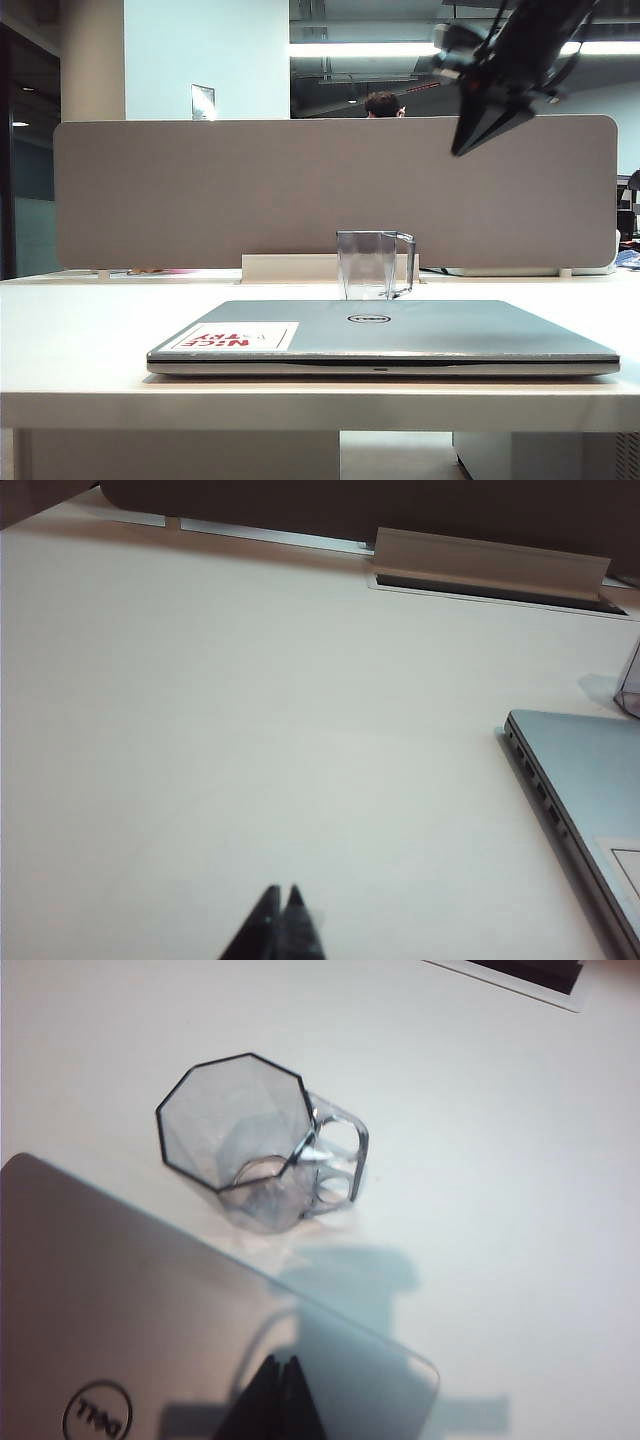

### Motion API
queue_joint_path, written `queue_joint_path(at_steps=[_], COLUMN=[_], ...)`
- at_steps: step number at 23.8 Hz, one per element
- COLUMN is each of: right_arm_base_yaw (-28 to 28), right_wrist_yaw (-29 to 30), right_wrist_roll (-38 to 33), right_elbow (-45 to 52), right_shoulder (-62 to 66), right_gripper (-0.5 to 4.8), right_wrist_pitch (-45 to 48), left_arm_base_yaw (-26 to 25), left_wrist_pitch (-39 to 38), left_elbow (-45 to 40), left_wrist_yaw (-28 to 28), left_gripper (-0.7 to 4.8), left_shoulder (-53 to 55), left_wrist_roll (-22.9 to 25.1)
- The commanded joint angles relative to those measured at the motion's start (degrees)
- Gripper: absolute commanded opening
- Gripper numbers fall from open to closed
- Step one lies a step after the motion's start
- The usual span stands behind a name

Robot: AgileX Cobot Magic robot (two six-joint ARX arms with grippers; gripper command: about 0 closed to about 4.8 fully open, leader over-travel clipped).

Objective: Pick up the water cup and place it on the side of the laptop away from you.

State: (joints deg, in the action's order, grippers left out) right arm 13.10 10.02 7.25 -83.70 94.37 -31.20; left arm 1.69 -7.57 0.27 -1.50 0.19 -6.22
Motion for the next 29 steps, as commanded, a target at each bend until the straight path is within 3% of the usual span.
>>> queue_joint_path(at_steps=[1, 15, 24, 29], right_arm_base_yaw=[-0.7, -4.1, -4.1, -4.1], right_wrist_yaw=[-1.8, -4.6, -6.1, -10.2], right_wrist_roll=[0.2, -8.0, -12.0, -13.4], right_elbow=[6.8, 48.6, 63.7, 67.6], right_shoulder=[-6.3, -46.3, -65.6, -74.8], right_gripper=[-0.09, -0.09, -0.09, -0.09], right_wrist_pitch=[3.4, 20.7, 21.2, 20.6], left_arm_base_yaw=[0.0, 0.0, 0.0, 0.0], left_wrist_pitch=[0.3, 0.3, 0.3, 0.3], left_elbow=[0.2, 0.2, 0.2, 0.2], left_wrist_yaw=[-0.3, -0.6, -1.8, -1.8], left_gripper=[-0.06, -0.06, -0.05, -0.05], left_shoulder=[0.0, 0.0, 0.0, 0.0], left_wrist_roll=[0.0, -0.4, -0.4, -0.4])
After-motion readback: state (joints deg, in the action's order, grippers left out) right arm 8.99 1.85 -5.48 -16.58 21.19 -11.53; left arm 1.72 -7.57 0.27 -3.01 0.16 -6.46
